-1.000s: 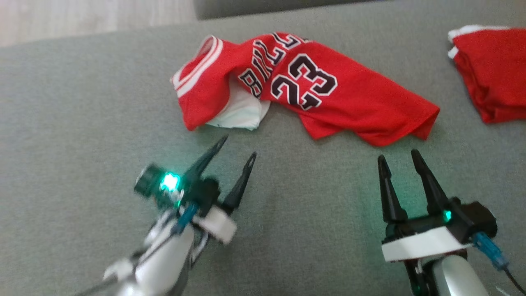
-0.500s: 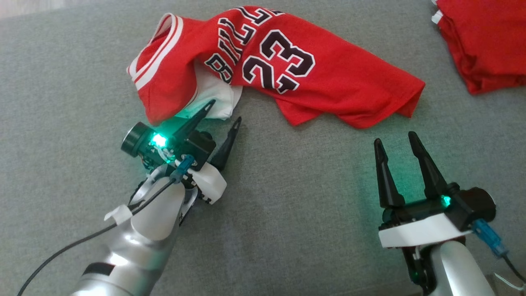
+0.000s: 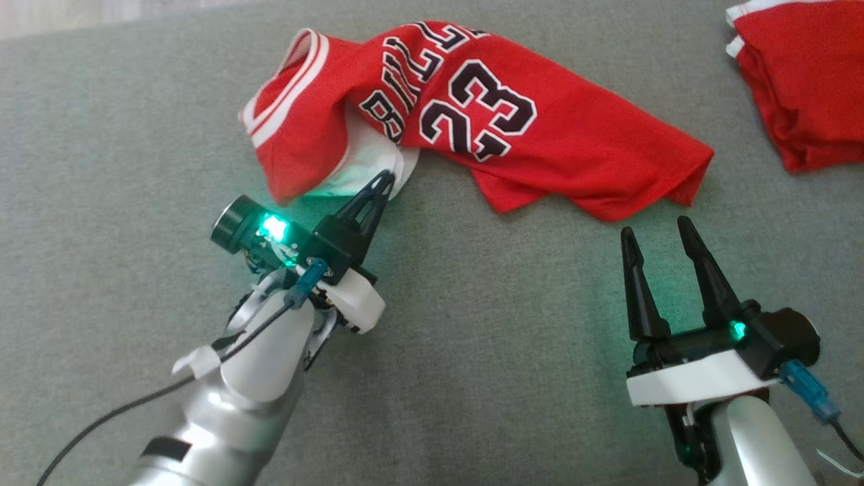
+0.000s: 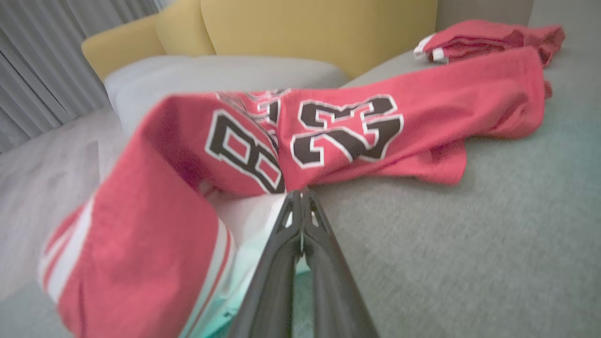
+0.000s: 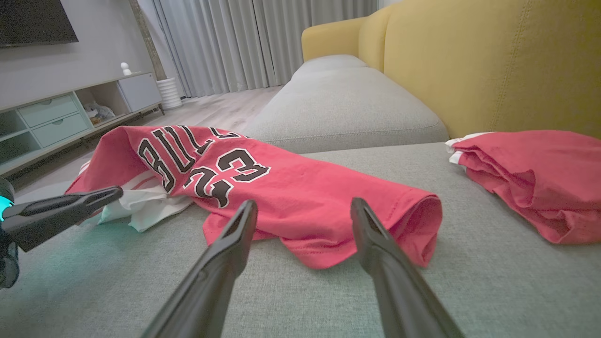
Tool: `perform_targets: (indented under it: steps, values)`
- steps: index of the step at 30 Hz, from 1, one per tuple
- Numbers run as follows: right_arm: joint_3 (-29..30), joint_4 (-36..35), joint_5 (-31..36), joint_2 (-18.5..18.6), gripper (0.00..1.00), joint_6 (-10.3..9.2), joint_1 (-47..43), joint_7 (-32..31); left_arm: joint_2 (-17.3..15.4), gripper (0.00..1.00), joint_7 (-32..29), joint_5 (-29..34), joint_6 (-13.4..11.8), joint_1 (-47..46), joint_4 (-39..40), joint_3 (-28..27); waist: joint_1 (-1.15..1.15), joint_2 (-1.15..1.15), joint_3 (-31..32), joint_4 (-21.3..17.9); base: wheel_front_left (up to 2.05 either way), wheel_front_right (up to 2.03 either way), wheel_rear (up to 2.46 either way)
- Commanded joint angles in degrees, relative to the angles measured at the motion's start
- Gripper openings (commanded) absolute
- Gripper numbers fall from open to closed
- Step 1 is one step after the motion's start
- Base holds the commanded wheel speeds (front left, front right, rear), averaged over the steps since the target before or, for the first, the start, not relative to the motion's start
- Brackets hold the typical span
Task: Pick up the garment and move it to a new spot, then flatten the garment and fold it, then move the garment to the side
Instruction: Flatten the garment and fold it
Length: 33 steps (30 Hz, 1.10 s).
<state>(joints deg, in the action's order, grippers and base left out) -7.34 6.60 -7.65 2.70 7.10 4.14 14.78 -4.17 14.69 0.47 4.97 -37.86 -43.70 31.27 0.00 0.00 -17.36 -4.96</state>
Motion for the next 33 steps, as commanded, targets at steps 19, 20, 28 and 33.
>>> perform_targets:
  steps: [19, 20, 28, 33]
  values:
    - [1.5, -1.4, -1.3, 0.2, 1.00, 0.39, -2.5, 0.2, -15.0, 0.00, 0.0, -2.4, -1.3, 28.2, 36.6, 1.0, 0.00, 0.00, 3.8, 7.8, 0.00, 0.00, 0.00]
    - [1.5, -1.4, -1.3, 0.2, 1.00, 0.39, -2.5, 0.2, -15.0, 0.00, 0.0, -2.4, -1.3, 28.2, 36.6, 1.0, 0.00, 0.00, 3.8, 7.8, 0.00, 0.00, 0.00]
    - [1.1, -1.3, -0.9, 0.2, 1.00, 0.39, -1.6, 0.2, -13.9, 1.00, 0.1, -0.1, -3.0, 28.0, 32.8, 3.5, 0.00, 0.00, 1.9, 8.8, 0.00, 0.00, 0.00]
    - [1.5, -1.0, -0.9, 0.2, 1.00, 0.39, -1.3, 0.2, -13.1, 1.00, 0.1, 0.1, -3.4, 27.5, 29.0, 4.5, 0.00, 0.00, 1.2, 8.5, 0.00, 0.00, 0.00]
